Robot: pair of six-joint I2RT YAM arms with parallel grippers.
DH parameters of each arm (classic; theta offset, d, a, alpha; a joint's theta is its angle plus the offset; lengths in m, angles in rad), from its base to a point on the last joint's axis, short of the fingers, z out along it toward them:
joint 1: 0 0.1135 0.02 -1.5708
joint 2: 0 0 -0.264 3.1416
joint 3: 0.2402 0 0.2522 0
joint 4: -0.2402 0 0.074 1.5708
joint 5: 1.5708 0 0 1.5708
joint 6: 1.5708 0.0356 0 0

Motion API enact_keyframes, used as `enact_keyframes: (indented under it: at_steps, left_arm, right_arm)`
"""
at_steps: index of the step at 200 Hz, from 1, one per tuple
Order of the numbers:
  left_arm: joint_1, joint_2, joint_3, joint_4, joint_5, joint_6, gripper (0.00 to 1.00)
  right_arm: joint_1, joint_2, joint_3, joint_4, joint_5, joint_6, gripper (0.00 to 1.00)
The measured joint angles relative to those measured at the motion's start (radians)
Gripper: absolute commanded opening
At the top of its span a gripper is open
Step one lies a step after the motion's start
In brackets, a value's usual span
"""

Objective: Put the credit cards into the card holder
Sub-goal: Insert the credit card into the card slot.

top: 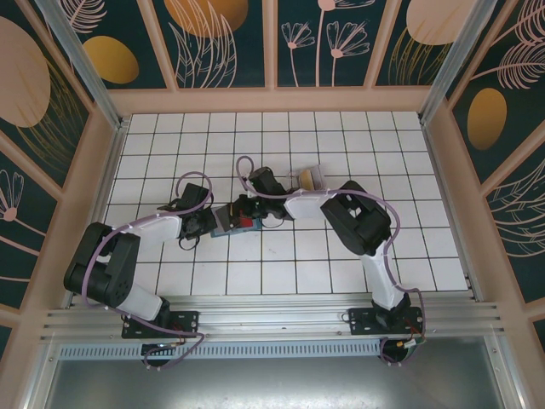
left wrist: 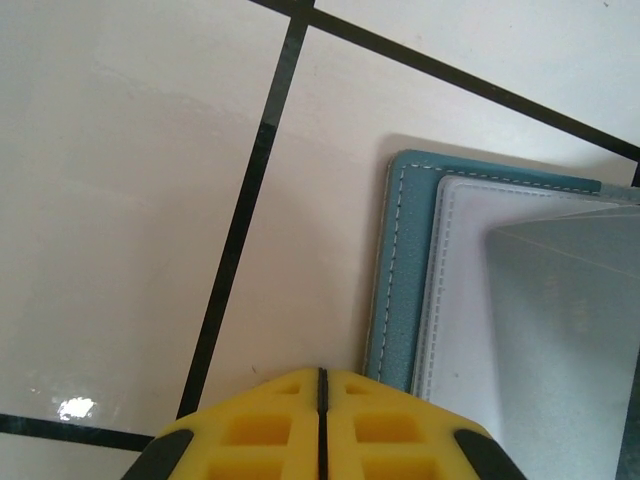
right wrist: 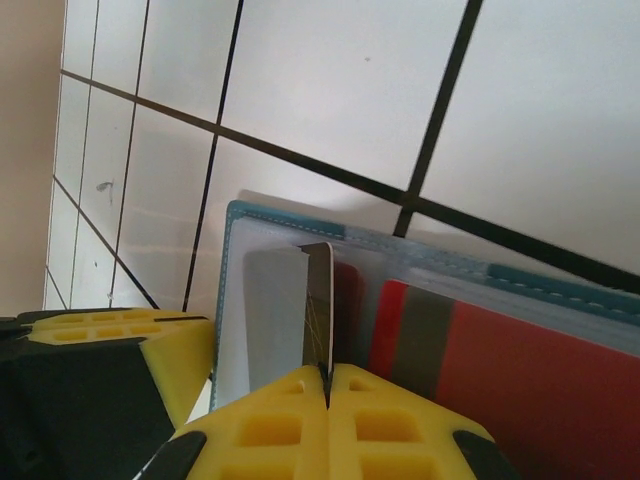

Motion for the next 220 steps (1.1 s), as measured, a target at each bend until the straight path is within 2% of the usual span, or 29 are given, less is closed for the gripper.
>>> enact_keyframes:
  at_steps: [142, 203, 220]
  left_arm:
    - [0.000, -0.023, -0.045, 0.064, 0.003, -0.012, 0.04]
    - [0.000, -0.025, -0.047, 0.069, 0.003, -0.016, 0.05]
    - [0.000, -0.025, -0.047, 0.069, 0.004, -0.016, 0.05]
  right_arm:
    - [0.082, -0.010, -0.031, 0.070, 0.200, 0.132, 0.01]
    - [0.122, -0.011, 0.033, -0.033, 0.290, 0.090, 0.05]
    - [0.129, -0.011, 0.044, -0.055, 0.304, 0.074, 0.11]
